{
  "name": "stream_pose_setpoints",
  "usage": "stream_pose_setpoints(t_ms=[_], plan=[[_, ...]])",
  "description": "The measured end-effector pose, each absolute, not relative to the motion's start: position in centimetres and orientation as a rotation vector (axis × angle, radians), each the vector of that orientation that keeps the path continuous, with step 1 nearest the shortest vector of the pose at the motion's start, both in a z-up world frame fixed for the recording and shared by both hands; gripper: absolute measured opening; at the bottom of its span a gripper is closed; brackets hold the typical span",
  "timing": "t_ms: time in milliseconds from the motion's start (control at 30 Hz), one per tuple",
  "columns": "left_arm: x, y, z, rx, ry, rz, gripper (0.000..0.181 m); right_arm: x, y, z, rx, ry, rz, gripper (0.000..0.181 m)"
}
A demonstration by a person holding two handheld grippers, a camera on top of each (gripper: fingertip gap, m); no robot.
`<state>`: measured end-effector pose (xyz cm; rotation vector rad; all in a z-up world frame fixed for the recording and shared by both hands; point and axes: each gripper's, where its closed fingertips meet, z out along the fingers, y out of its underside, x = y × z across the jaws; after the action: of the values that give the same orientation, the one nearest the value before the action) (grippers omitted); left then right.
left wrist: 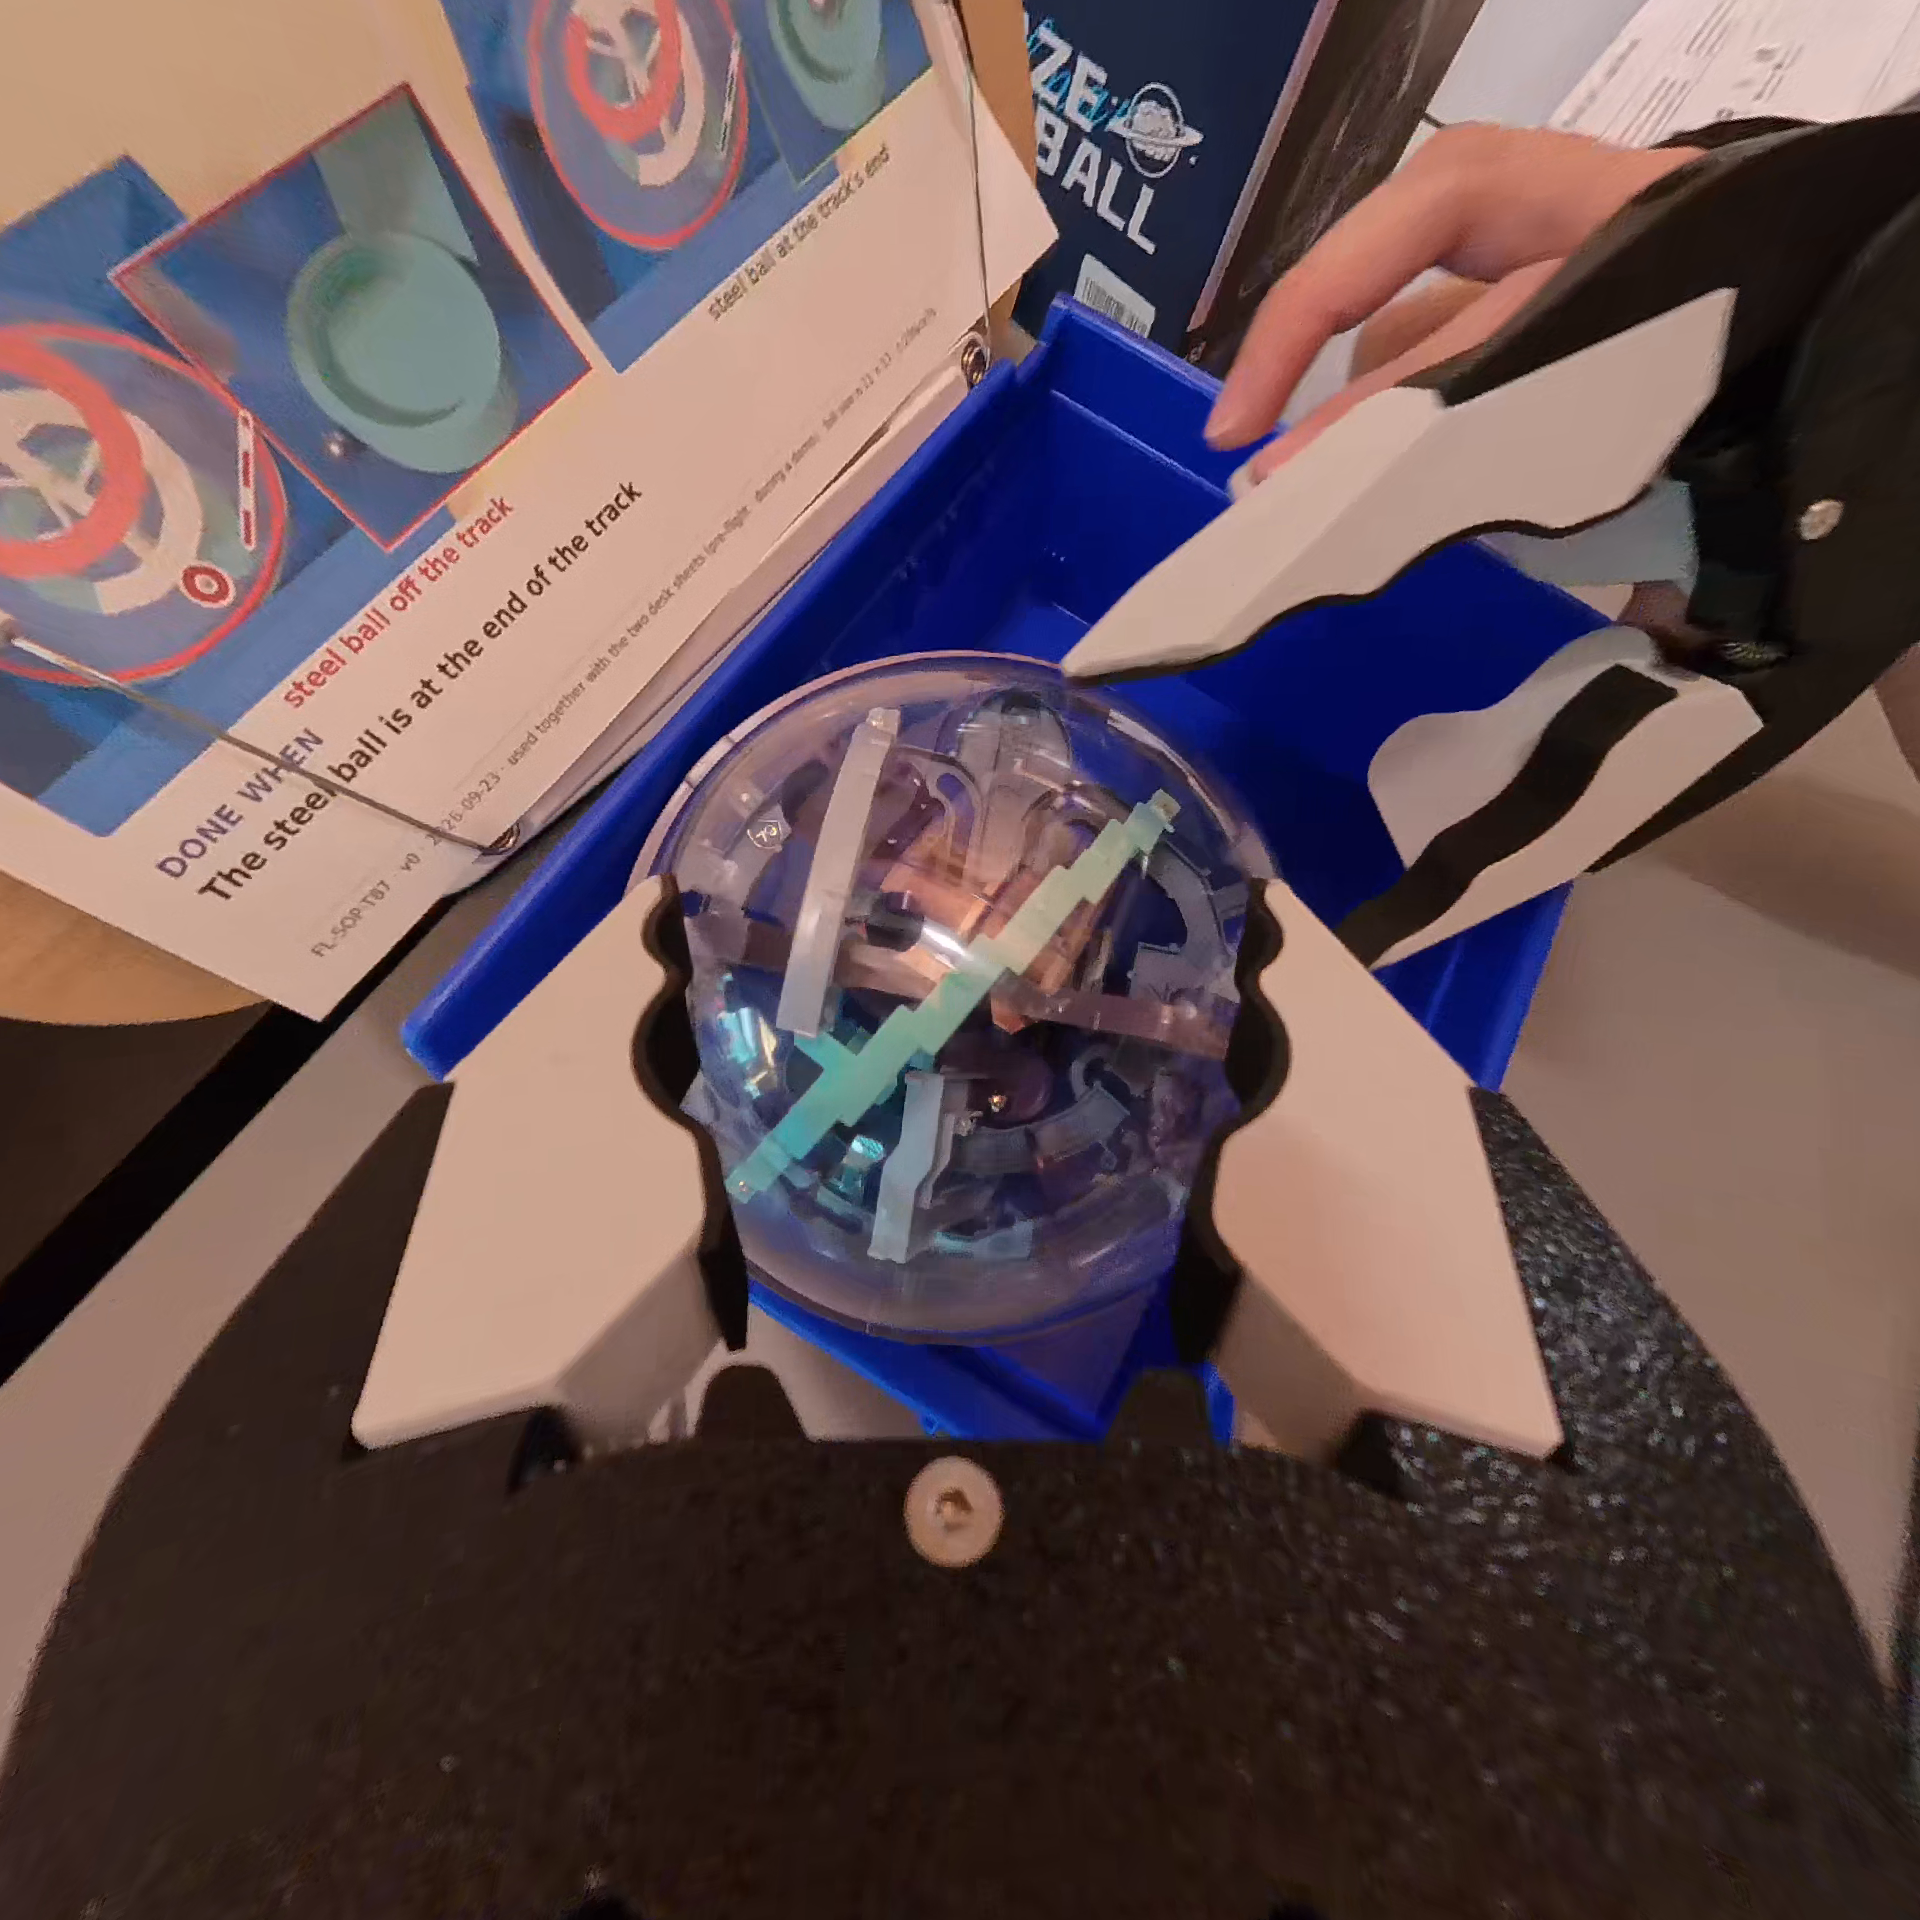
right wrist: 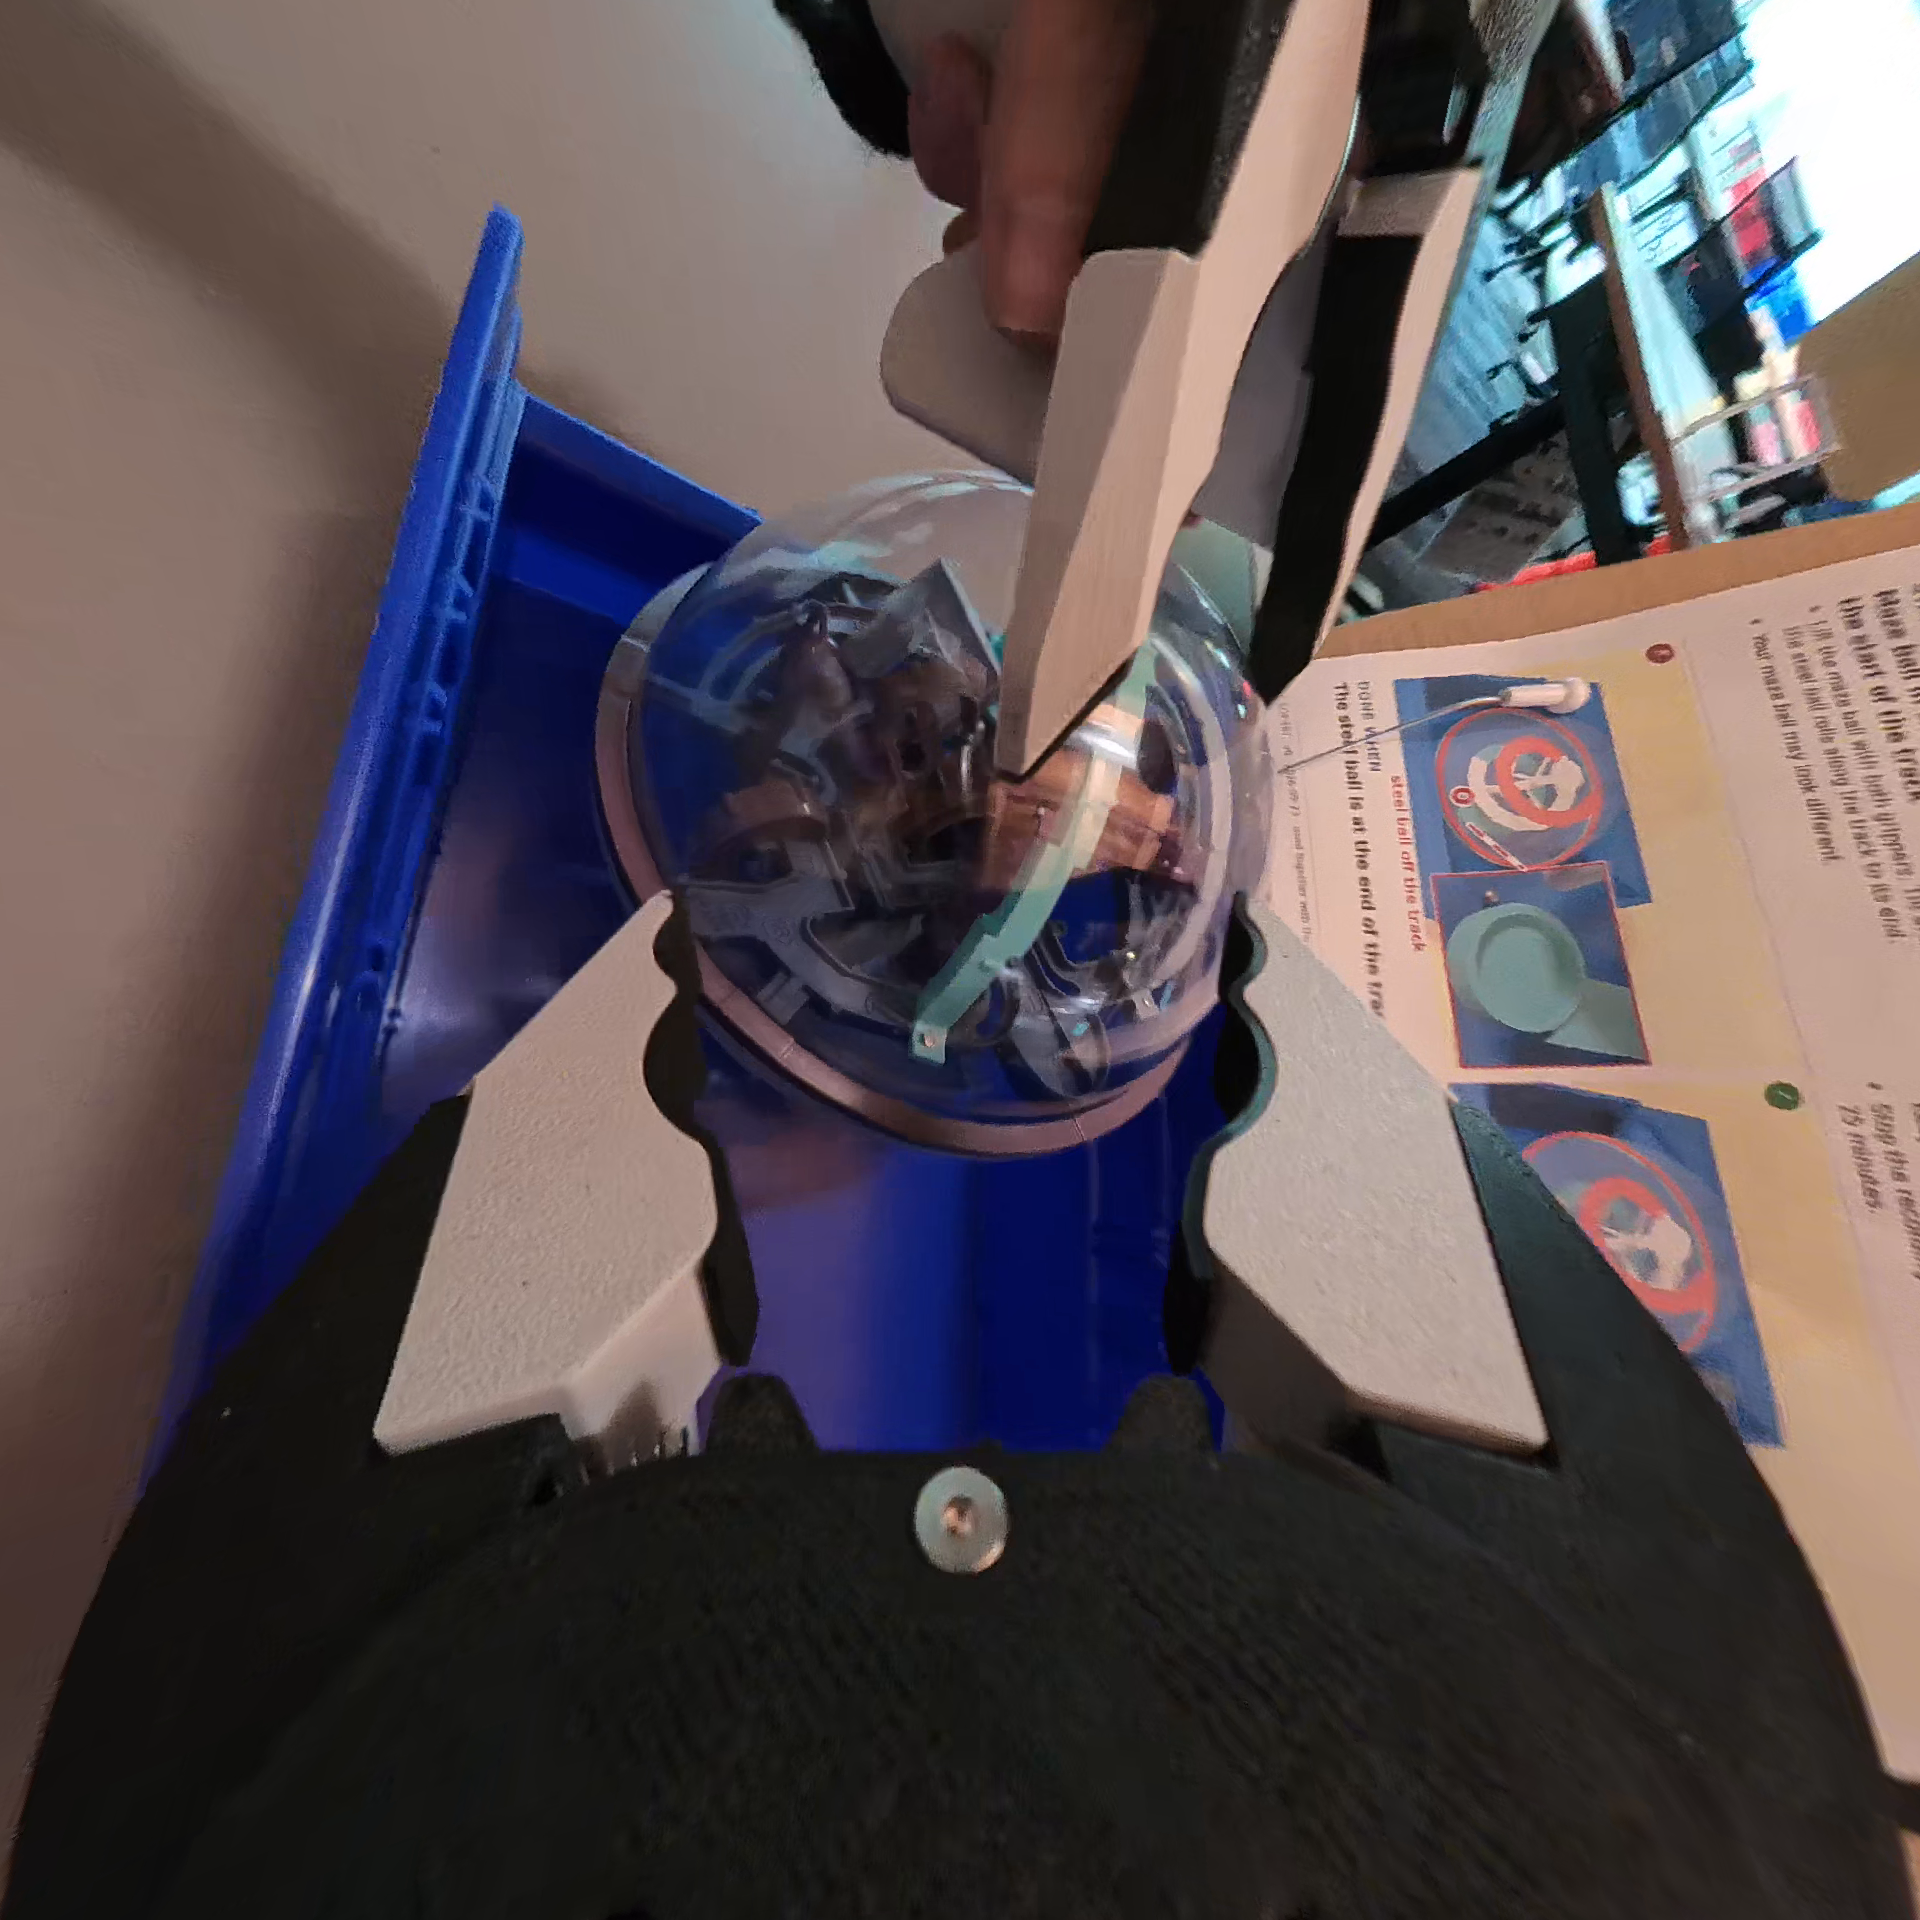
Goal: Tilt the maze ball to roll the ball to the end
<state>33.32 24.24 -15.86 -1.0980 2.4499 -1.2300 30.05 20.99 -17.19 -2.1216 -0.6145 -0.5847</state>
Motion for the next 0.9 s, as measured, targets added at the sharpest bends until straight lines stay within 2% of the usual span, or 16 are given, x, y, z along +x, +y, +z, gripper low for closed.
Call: stream_pose_setpoints(t_ms=[67, 233, 300, 333, 367, 400, 500, 633, 700, 800, 900], plan=[[33.5, 24.4, -16.0, -1.175, 2.451, -1.237, 0.104, 30.2, 20.3, -16.8, -2.088, -0.634, -0.657, 0.092], [34.2, 24.9, -16.5, -1.422, 2.377, -1.319, 0.107, 29.9, 18.9, -17.0, -2.043, -0.711, -0.796, 0.059], [34.3, 25.2, -16.6, -1.488, 2.346, -1.345, 0.107, 29.9, 18.5, -16.9, -2.052, -0.7, -0.825, 0.055], [34.3, 25.3, -16.6, -1.511, 2.333, -1.356, 0.107, 29.8, 18.3, -17.0, -2.063, -0.702, -0.816, 0.061], [34.3, 25.5, -16.6, -1.535, 2.322, -1.362, 0.107, 29.6, 17.9, -17.7, -2.106, -0.735, -0.799, 0.084], [34.2, 25.6, -16.6, -1.557, 2.315, -1.369, 0.107, 29.9, 17.4, -18.2, -2.147, -0.742, -0.816, 0.091], [34.2, 25.7, -16.7, -1.575, 2.298, -1.389, 0.108, 31.1, 17.0, -19.1, -2.223, -0.64, -0.821, 0.097], [34.3, 25.5, -16.8, -1.571, 2.304, -1.407, 0.11, 31.8, 19.1, -19.1, -2.172, -0.462, -0.641, 0.096], [34.3, 25.5, -16.8, -1.544, 2.314, -1.425, 0.111, 32.7, 19.0, -20.0, -2.253, -0.428, -0.613, 0.104], [34.2, 25.7, -16.8, -1.468, 2.333, -1.419, 0.119, 32.7, 19.3, -20.7, -2.302, -0.451, -0.576, 0.105], [33.9, 26.0, -16.3, -1.335, 2.36, -1.378, 0.115, 32.7, 19.6, -20.7, -2.312, -0.449, -0.541, 0.107]])
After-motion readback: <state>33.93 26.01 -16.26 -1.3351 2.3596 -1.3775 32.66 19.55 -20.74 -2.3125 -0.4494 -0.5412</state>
